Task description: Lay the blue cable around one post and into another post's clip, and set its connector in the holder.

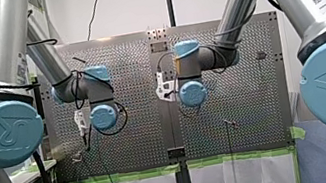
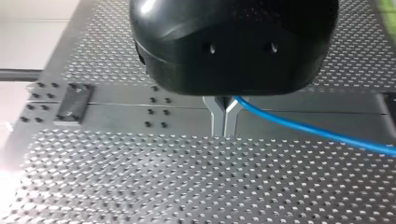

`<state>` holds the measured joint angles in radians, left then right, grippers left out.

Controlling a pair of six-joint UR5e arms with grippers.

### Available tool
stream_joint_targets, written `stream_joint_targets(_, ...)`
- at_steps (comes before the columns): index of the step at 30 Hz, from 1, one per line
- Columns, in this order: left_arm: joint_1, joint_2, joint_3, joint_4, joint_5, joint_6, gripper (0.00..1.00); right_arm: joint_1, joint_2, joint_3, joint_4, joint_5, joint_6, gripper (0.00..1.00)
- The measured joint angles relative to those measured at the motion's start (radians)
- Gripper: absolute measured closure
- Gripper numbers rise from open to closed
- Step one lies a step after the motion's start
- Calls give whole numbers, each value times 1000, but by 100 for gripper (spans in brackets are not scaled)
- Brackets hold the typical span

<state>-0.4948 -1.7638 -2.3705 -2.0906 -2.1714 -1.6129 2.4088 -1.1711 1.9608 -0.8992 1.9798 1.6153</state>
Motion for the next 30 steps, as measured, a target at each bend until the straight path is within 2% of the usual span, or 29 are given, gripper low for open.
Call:
stream_joint_targets(5, 5, 46, 21, -41, -18, -25, 100, 3, -1, -35, 30, -35, -1, 100)
stream_joint_targets(11, 17, 101, 58, -95, -40, -35, 100, 6, -3, -95, 88, -67, -1, 100)
stream_joint_targets(21, 29, 193, 117, -187, -111, -65, 100, 8, -6, -187, 176, -95, -3, 100)
stream_joint_targets(30, 47, 281, 182, -275, -124, -75, 100, 9, -6, -268, 220, -137, -3, 100)
